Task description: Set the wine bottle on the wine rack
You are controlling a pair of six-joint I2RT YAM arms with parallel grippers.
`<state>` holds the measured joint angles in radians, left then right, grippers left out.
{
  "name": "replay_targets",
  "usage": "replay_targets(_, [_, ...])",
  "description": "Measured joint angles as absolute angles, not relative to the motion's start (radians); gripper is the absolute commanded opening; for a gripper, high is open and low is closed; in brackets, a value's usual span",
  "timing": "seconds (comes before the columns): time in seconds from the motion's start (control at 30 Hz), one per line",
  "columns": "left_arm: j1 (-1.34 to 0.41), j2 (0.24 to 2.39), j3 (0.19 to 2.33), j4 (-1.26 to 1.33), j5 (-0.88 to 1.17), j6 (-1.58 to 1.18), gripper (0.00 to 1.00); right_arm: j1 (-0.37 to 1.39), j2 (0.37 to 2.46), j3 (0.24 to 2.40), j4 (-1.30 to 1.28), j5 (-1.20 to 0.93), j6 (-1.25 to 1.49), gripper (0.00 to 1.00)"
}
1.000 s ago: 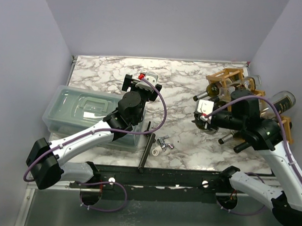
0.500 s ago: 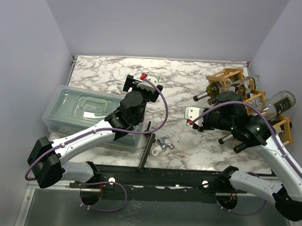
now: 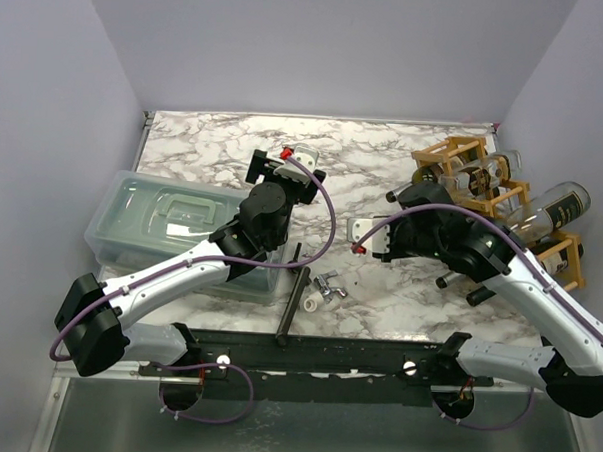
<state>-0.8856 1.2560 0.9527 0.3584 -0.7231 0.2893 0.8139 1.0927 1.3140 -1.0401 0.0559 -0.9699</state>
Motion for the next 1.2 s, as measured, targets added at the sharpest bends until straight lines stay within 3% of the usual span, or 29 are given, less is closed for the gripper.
replay_targets(0.37, [-0.890, 1.256, 0.953, 0.358, -0.723, 0.287, 0.91, 0.830, 1.111, 1.286, -1.043, 0.213, -1.015, 0.00])
replay_targets(1.2, [-0.907, 1.215, 0.953, 0.358, -0.723, 0.286, 0.91, 0.830, 1.089, 0.940, -0.854, 0.422, -1.218, 0.00])
